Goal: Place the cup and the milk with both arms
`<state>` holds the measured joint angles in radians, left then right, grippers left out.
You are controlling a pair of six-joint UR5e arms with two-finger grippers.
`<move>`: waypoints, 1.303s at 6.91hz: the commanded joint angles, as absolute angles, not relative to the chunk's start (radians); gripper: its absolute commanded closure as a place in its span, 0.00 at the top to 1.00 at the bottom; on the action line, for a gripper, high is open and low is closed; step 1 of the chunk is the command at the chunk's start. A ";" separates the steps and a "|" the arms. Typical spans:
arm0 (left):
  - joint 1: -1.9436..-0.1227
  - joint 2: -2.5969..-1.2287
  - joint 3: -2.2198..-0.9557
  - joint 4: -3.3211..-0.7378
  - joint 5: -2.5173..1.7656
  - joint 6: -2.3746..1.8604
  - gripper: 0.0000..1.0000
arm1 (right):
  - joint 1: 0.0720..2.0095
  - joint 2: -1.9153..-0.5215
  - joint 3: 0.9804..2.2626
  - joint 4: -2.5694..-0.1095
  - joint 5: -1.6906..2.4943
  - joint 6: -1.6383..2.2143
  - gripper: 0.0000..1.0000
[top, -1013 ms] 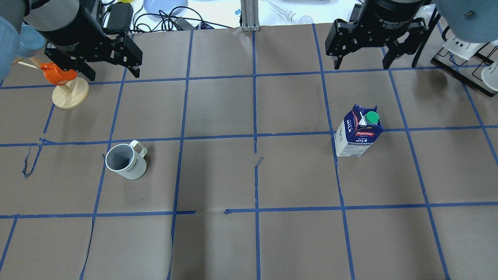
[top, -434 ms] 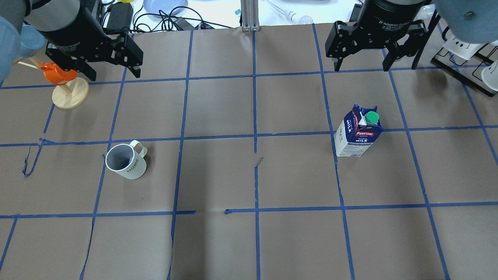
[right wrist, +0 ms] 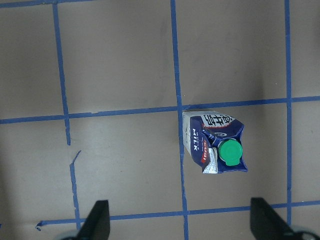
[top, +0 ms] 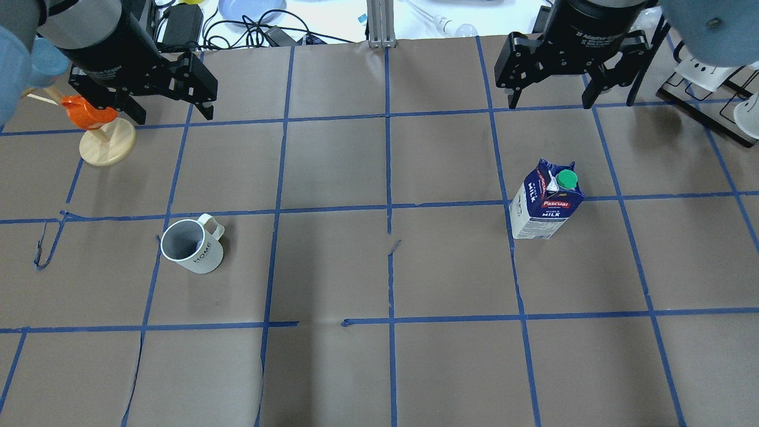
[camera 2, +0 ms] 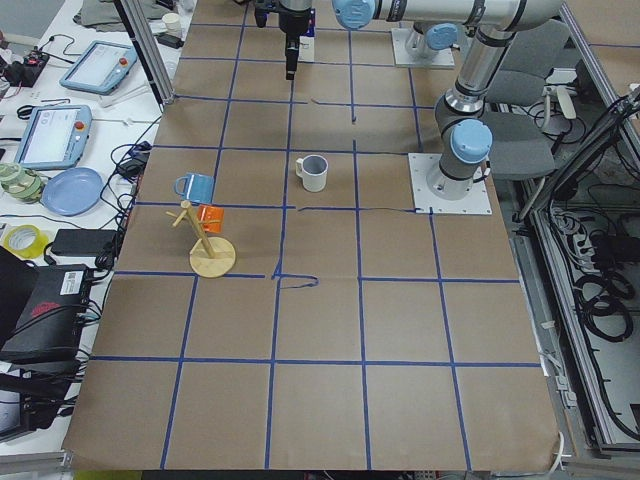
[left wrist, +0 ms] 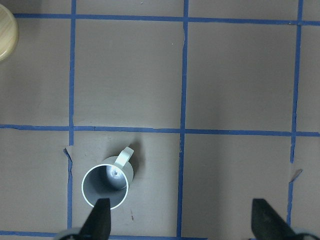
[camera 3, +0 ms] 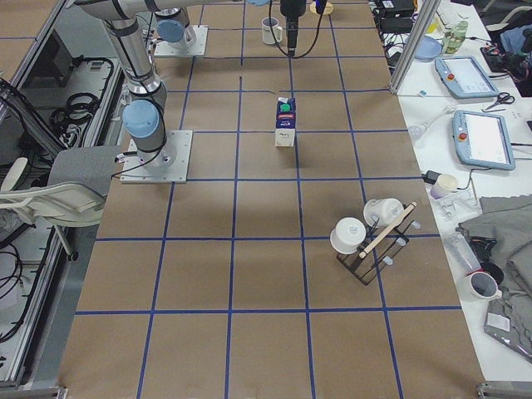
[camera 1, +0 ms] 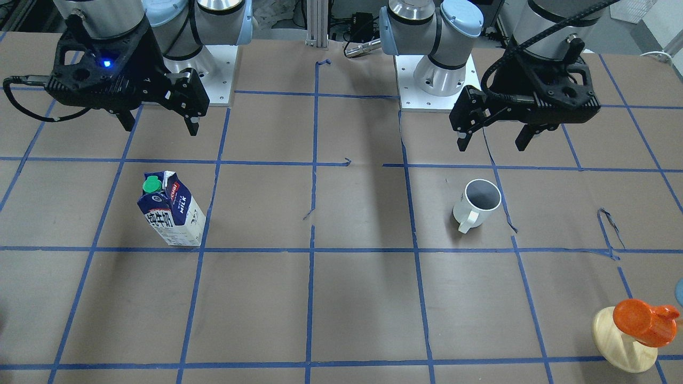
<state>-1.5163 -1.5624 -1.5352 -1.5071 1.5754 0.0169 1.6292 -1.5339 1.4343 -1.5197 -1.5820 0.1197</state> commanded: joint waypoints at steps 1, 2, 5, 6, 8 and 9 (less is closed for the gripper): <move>-1.516 -1.560 -1.536 -1.546 1.585 0.021 1.00 | 1.629 -1.534 1.434 -1.519 -1.582 0.121 1.00; -1.516 -1.566 -1.534 -1.545 1.568 0.021 1.00 | 1.631 -1.534 1.434 -1.520 -1.580 0.121 1.00; -1.513 -1.571 -1.523 -1.540 1.568 0.028 1.00 | 1.632 -1.534 1.434 -1.520 -1.580 0.121 1.00; -1.493 -1.575 -1.540 -1.539 1.578 0.060 1.00 | 1.631 -1.534 1.434 -1.519 -1.580 0.121 1.00; -1.317 -1.592 -1.647 -1.534 1.572 0.318 1.00 | 1.631 -1.534 1.434 -1.519 -1.580 0.120 1.00; -1.198 -1.597 -1.736 -1.507 1.559 0.392 1.00 | 1.631 -1.534 1.436 -1.519 -1.580 0.118 1.00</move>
